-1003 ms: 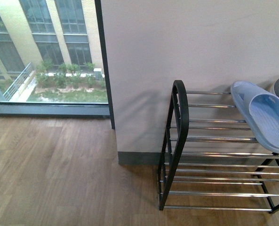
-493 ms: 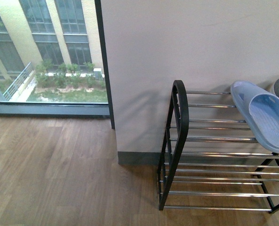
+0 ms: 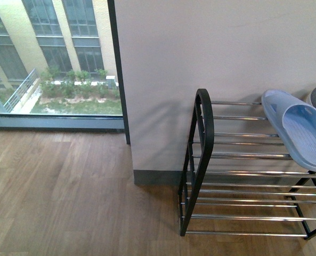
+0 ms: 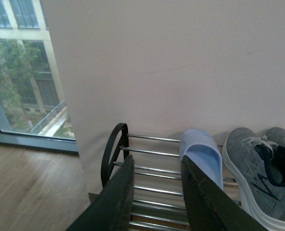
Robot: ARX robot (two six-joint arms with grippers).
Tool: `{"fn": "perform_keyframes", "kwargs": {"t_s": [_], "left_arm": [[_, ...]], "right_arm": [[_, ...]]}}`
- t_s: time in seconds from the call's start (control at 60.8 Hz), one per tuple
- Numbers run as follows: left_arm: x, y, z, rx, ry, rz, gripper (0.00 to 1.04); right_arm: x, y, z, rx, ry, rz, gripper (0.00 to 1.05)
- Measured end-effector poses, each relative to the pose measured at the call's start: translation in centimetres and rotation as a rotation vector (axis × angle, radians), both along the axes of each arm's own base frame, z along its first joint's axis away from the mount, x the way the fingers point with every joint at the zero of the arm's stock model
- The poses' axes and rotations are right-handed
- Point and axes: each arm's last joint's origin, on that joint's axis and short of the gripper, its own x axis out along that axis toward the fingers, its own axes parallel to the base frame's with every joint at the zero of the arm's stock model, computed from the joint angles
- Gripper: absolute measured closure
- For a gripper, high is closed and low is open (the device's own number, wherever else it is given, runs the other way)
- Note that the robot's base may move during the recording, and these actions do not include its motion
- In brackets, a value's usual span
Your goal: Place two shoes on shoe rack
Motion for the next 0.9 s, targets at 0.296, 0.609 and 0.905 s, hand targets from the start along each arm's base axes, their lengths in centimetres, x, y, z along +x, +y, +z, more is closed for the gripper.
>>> {"fn": "perform_keyframes", "kwargs": {"t_s": [0.296, 0.609, 0.905], "left_arm": [[-0.01, 0.01, 0.01, 0.001, -0.001, 0.004, 1.03], [0.00, 0.00, 0.00, 0.000, 0.000, -0.002, 1.03], [0.03, -0.04, -0.01, -0.002, 0.002, -0.011, 1.03]], "right_arm": [[-0.01, 0.01, 0.02, 0.000, -0.001, 0.004, 0.10], [-0.01, 0.01, 0.00, 0.000, 0.000, 0.003, 0.09], [-0.01, 0.00, -0.04, 0.004, 0.003, -0.006, 0.09]]}}
